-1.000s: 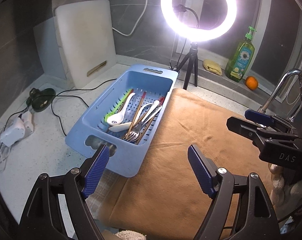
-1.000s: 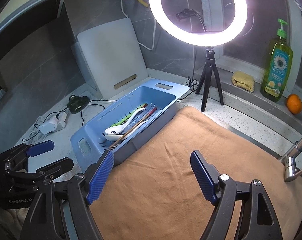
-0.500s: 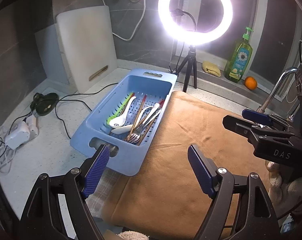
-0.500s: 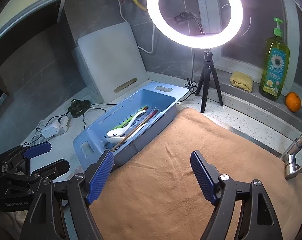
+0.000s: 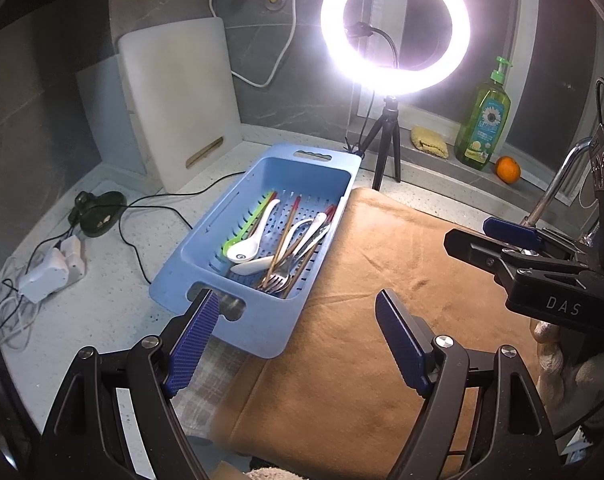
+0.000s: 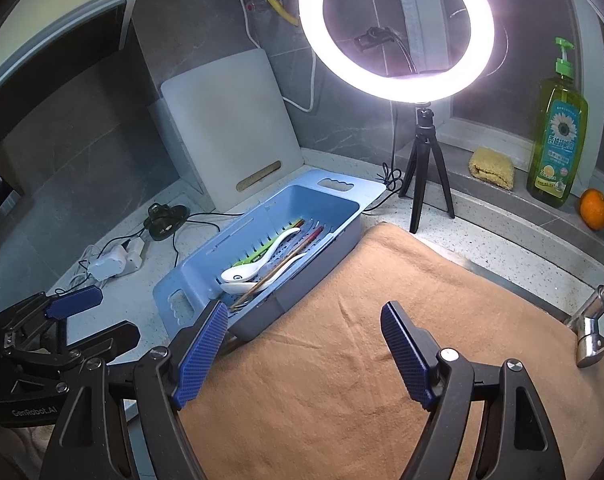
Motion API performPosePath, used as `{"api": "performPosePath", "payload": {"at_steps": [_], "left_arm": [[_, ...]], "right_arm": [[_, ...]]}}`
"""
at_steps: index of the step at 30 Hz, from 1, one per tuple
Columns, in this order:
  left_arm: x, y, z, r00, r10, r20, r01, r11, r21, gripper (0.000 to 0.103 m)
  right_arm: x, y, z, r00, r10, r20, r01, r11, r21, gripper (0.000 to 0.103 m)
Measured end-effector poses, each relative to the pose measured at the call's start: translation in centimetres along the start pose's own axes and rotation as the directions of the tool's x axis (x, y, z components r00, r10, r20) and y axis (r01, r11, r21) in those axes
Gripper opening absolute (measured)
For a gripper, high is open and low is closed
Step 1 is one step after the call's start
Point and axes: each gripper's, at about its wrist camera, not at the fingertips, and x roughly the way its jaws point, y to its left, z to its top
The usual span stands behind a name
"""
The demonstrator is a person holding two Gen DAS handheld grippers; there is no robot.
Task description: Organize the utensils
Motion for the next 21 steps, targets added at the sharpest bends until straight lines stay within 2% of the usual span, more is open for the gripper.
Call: {"api": "performPosePath", "payload": {"at_steps": [21], "left_arm": [[1.1,-1.2,0.7,1.0,0.012,0.002,-0.012,1.0,0.025,0.082]], "right_arm": [[0.4,-1.7,0.2,1.0,-0.007,-0.005,0.008,1.0,0.028,0.076]]}}
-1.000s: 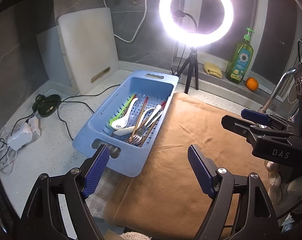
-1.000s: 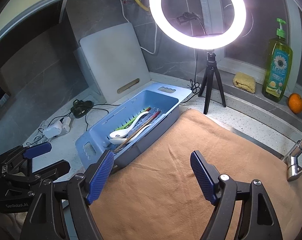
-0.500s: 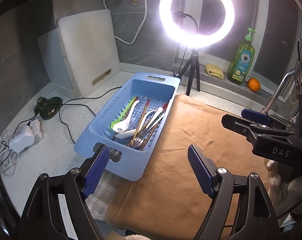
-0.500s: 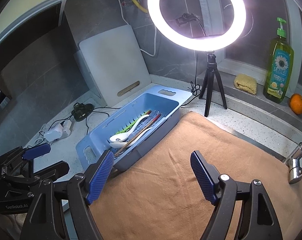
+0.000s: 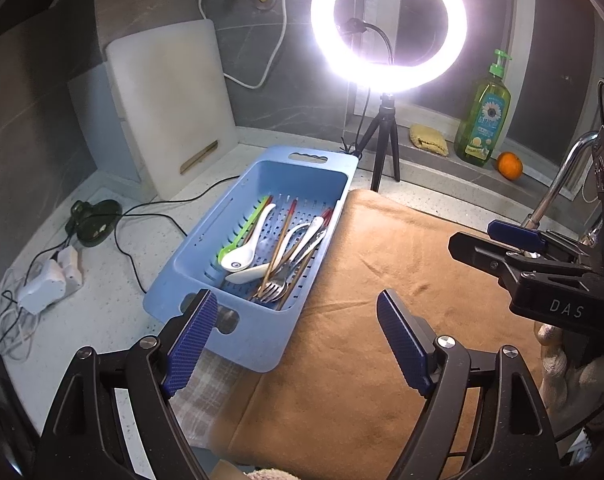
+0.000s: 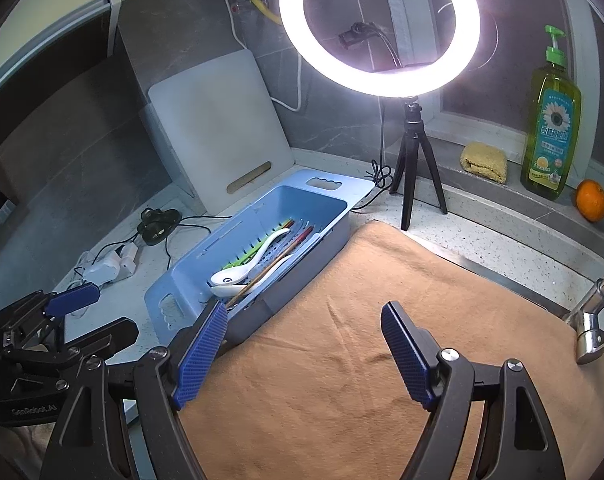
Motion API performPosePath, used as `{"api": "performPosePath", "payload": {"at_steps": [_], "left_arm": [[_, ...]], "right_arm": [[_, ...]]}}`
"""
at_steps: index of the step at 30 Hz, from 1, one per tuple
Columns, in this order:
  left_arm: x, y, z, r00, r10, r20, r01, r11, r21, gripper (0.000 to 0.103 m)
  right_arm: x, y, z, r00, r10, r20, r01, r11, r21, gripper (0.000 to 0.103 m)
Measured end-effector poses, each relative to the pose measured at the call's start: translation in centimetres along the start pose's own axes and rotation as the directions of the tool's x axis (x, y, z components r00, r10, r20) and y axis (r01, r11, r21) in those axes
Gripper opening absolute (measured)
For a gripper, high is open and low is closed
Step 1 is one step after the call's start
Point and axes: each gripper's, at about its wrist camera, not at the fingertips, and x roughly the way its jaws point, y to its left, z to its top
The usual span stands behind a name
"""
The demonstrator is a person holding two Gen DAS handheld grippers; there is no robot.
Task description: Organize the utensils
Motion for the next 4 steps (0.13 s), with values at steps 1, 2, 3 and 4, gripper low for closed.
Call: {"api": "performPosePath", "payload": {"at_steps": [1,2,3,4], "left_arm": [[0.04,-0.06,-0.01,1.0,0.0,0.004,0.0,1.0,0.002,0.082],[0.1,-0.13,0.0,1.0,-0.002,0.01,0.002,1.0,0.005,0.082],[0.28,-0.19,0.04,1.0,-0.002,0.009,0.002,1.0,0.008,0.082],[0.44,-0.26,0.07,1.0,-0.002,0.004,0.002,1.0,0.01,0.082]], "right_arm": [[0.05,-0.15,0.01,1.0,-0.003,-0.001,0.003,1.0,0.002,0.076],[0.1,-0.25,0.03,1.0,-0.005,-0.002,0.005,1.0,0.004,0.076],[0.12,-0.4,0.02,1.0,-0.008,-0.002,0.008,1.0,0.008,0.076],[0.13,-0.64,-0.02,1.0,-0.012,-0.002,0.012,1.0,0.016,0.076]]}}
